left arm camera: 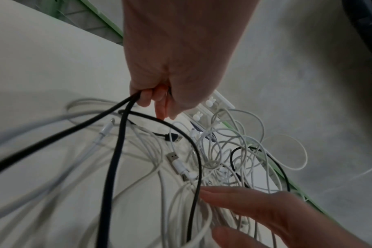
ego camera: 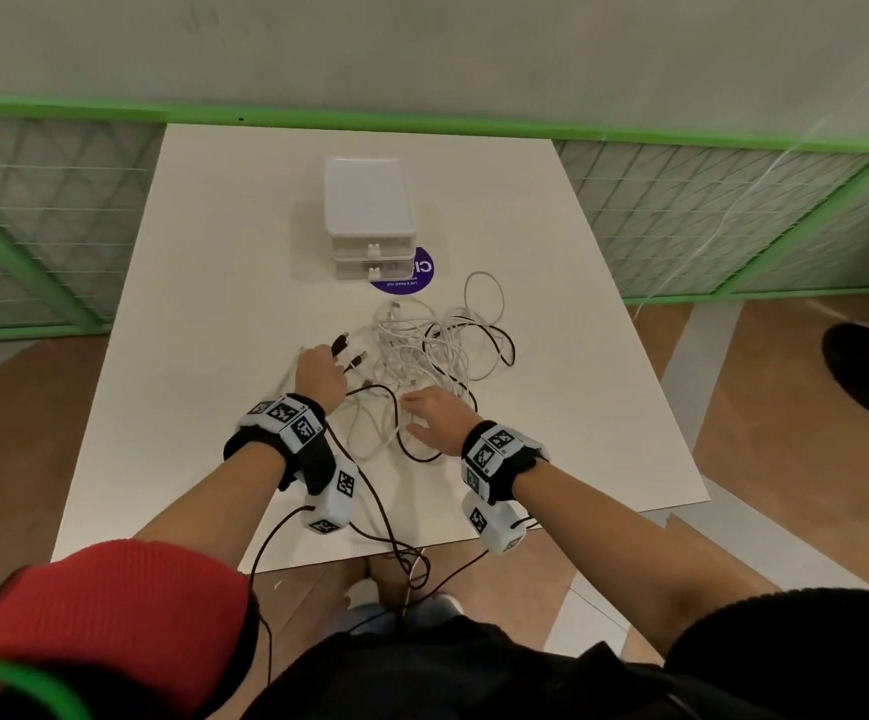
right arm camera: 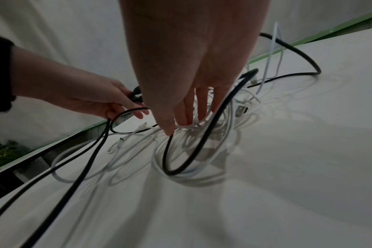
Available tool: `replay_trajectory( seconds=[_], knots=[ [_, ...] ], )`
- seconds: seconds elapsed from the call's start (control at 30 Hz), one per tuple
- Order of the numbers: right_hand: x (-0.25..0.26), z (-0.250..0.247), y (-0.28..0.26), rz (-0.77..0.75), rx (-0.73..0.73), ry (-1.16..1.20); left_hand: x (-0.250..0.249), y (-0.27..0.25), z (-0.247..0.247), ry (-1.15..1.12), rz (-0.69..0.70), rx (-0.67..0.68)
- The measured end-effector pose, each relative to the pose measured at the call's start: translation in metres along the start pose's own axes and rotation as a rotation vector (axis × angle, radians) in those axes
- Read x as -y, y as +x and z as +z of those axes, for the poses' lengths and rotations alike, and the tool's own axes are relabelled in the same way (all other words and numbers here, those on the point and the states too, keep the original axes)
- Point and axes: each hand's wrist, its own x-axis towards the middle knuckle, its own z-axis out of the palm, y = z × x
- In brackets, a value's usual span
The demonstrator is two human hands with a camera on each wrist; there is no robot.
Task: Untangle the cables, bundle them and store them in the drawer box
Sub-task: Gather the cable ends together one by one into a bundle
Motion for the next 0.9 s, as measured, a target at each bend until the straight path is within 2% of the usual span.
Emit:
replay_trajectory(
  seconds=[0.23, 0.5, 0.63, 0.83, 0.9],
  knots=[
    [-0.004, 0.000, -0.006, -0.007, -0.001, 0.072, 0.009, 0.013, 0.020, 0.059, -0.006, 0.064],
    [-0.005, 0.011, -0.008, -0.020, 0.019, -0.094, 0.017, 0.020, 0.029, 0.041, 0.019, 0.072],
    [-0.011, 0.003, -0.002, -0.009, 0.036, -0.136, 0.012, 0.016, 0.026, 0.059, 0.075, 0.097],
    [-0.020, -0.002, 0.012, 0.013, 0.041, -0.154, -0.024, 0.001, 0.011, -0.303, 0.124, -0.112],
    [-0.019, -0.004, 0.017, 0.029, 0.071, -0.187, -0.039, -0.010, 0.003, -0.338, 0.138, -0.129]
  ],
)
